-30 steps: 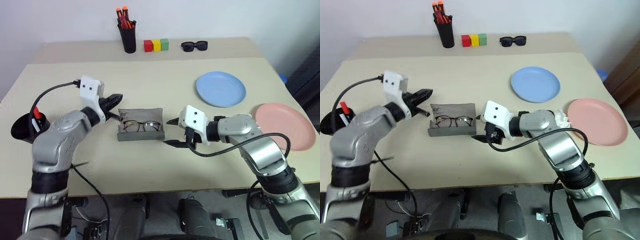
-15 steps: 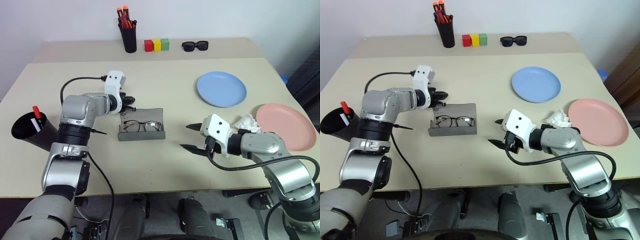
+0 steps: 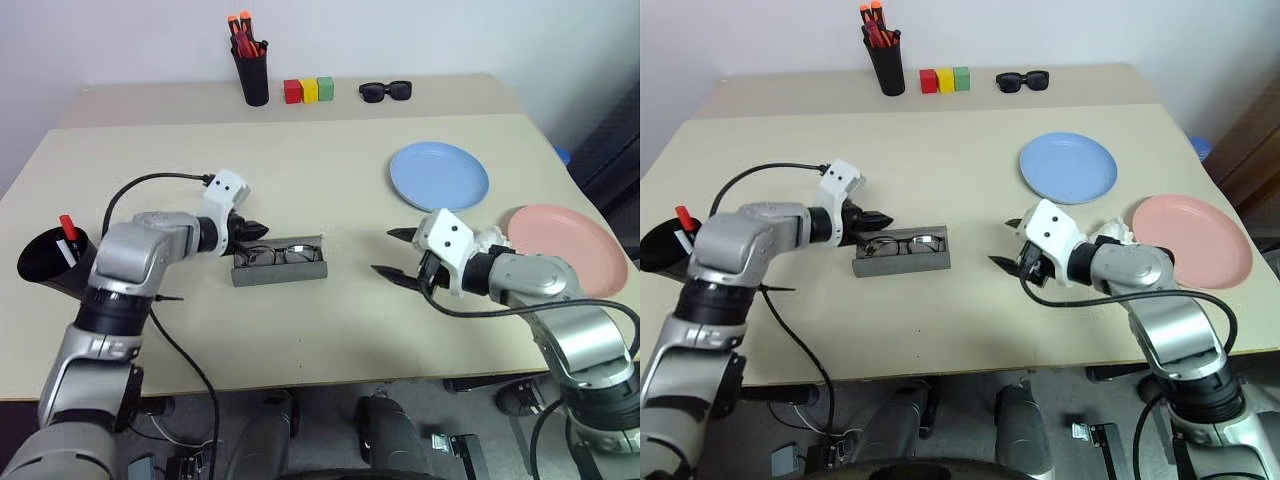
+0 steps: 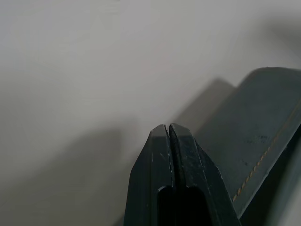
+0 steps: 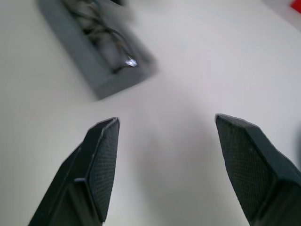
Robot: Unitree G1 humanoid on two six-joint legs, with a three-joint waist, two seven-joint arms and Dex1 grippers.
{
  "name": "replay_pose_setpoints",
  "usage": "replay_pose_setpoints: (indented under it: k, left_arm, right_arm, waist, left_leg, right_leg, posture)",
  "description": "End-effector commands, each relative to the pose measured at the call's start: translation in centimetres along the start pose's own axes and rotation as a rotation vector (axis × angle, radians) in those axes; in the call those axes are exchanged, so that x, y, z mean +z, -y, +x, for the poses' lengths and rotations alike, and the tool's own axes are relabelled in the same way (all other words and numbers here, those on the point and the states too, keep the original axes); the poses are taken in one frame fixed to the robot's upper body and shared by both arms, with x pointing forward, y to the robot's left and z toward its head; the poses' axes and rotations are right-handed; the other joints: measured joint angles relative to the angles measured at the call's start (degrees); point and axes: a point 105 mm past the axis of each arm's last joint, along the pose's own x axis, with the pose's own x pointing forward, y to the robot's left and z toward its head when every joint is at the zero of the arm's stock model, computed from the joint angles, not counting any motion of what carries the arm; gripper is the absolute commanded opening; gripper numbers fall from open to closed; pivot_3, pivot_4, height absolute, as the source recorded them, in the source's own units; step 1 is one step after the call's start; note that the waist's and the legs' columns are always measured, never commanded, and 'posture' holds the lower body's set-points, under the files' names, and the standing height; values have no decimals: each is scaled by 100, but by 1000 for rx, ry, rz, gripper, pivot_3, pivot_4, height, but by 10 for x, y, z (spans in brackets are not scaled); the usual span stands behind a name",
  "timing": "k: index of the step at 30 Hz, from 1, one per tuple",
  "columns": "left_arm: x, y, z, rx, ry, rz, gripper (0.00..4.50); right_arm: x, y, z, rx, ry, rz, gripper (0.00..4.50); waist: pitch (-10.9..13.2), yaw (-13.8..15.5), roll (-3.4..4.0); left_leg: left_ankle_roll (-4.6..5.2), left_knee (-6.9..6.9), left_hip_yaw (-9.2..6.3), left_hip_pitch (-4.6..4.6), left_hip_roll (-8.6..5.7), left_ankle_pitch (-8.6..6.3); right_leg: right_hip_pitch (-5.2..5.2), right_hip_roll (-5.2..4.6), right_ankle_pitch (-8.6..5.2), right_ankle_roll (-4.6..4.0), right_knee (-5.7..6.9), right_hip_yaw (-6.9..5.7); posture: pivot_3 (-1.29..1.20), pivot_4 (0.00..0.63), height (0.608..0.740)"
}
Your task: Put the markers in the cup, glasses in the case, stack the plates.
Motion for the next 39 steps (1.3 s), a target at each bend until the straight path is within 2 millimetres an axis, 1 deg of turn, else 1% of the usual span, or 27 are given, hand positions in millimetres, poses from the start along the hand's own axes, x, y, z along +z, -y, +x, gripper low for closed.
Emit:
replay_pose_setpoints:
  k: [1, 5, 7, 9, 10, 13, 15, 18, 22, 25, 27, 28, 29, 30, 34, 36, 38, 39]
  left_arm:
    - [3, 22, -14, -76, 95, 134, 28]
    - [-14, 41, -23, -127, 139, 283, 28]
    - [-15, 43, -25, -110, 187, 342, 28]
    - [-14, 43, -26, -88, 222, 370, 28]
    - [-9, 43, -27, -81, 266, 369, 28]
    - [2, 47, -32, -93, 368, 372, 28]
    - [6, 59, -36, -147, 424, 383, 28]
    - [9, 71, -40, -205, 482, 393, 28]
    - [11, 81, -42, -241, 520, 374, 28]
    - [10, 86, -40, -246, 525, 368, 0]
    - [7, 88, -39, -247, 520, 367, 0]
    - [5, 89, -38, -247, 516, 368, 0]
    - [4, 89, -38, -246, 517, 365, 0]
    - [3, 90, -38, -245, 518, 362, 0]
    - [4, 91, -36, -240, 535, 344, 0]
    - [3, 91, -35, -239, 536, 342, 0]
    - [4, 91, -34, -243, 547, 336, 0]
    - [5, 91, -32, -246, 553, 333, 0]
  right_arm:
    - [-1, 28, 1, -130, 0, 15, 3265]
    - [-19, 60, 7, -277, -92, 27, 3265]
    - [-30, 74, 10, -341, -145, -6, 3265]
    - [-37, 83, 12, -380, -176, -37, 3265]
    - [-41, 88, 13, -397, -200, -79, 3265]
    - [-50, 97, 19, -415, -237, -160, 3265]
    - [-55, 101, 26, -409, -252, -220, 3265]
    - [-60, 107, 36, -403, -269, -299, 3265]
    - [-65, 114, 45, -406, -274, -332, 3265]
    - [-69, 117, 49, -399, -280, -356, 2497]
    - [-69, 117, 51, -392, -272, -358, 1457]
    - [-68, 117, 52, -387, -267, -359, 1026]
    - [-66, 117, 52, -379, -260, -373, 437]
    - [-65, 117, 52, -374, -256, -384, 19]
    - [-58, 114, 49, -365, -231, -437, 19]
    - [-50, 113, 45, -368, -210, -491, 19]
    - [-35, 114, 35, -391, -177, -543, 19]
    - [-26, 116, 27, -404, -160, -559, 19]
  waist:
    - [0, 2, 0]
    - [0, 3, 4]
    - [-1, 16, 5]
    - [0, 37, 4]
    - [0, 47, 4]
    - [0, 19, 4]
    - [0, -4, 5]
    - [0, -42, 6]
    - [0, -44, 6]
    - [0, -35, 7]
    - [0, -19, 7]
    - [0, -21, 7]
    - [0, -25, 7]
    - [0, -28, 7]
    - [1, -30, 8]
    - [1, -29, 9]
    - [2, -18, 11]
    - [2, -12, 12]
  left_leg:
    - [0, 0, 0, 0, 2, 0]
    - [0, -1, 5, 0, 3, 0]
    - [0, -1, 7, 0, 3, 0]
    - [0, -1, 14, -2, 1, 0]
    - [0, 0, 16, -3, 0, 0]
    - [2, 0, 22, -3, -3, 1]
    - [2, -1, 26, -2, -7, 1]
    - [2, -3, 31, 1, -7, 1]
    - [2, -3, 33, 5, -6, 2]
    - [3, -2, 32, 7, -7, 3]
    - [3, -1, 30, 6, -8, 3]
    - [3, -1, 30, 6, -8, 3]
    - [3, 0, 31, 6, -9, 3]
    - [3, 0, 31, 6, -9, 3]
    - [3, -1, 29, 8, -9, 3]
    - [2, -1, 30, 8, -9, 3]
    - [3, -1, 30, 8, -9, 3]
    - [3, -1, 30, 7, -9, 3]
  right_leg:
    - [0, -1, 0, -1, 0, 1]
    - [-2, -3, -1, -9, -3, 5]
    - [-3, -5, -1, -11, -4, 7]
    - [-2, -6, -2, -11, -7, 6]
    - [0, -6, -2, -11, -10, 5]
    - [-1, -6, -1, -10, -10, 5]
    - [-1, -5, -1, -9, -8, 5]
    - [-2, -1, 0, -7, -6, 5]
    - [-1, 4, 2, -4, 0, 6]
    - [4, 4, 2, -4, -1, 6]
    - [4, 4, 2, -4, 0, 6]
    - [5, 4, 2, -4, 0, 6]
    - [6, 4, 2, -4, -1, 7]
    - [5, 4, 2, -4, -1, 8]
    - [5, 6, 3, -2, 1, 8]
    - [5, 6, 5, 1, 1, 8]
    - [4, 6, 10, 9, 1, 8]
    - [4, 6, 10, 10, 1, 8]
  posture:
    - [0, 150, 740]
    - [0, 150, 740]
    - [0, 150, 740]
    - [0, 150, 740]
    - [0, 150, 740]
    - [0, 150, 740]
    - [0, 150, 740]
    - [0, 150, 740]
    - [0, 150, 740]
    - [0, 150, 740]
    - [0, 150, 740]
    - [0, 150, 740]
    - [0, 150, 740]
    - [0, 150, 740]
    - [0, 150, 740]
    - [0, 150, 740]
    - [0, 150, 740]
    - [0, 150, 740]
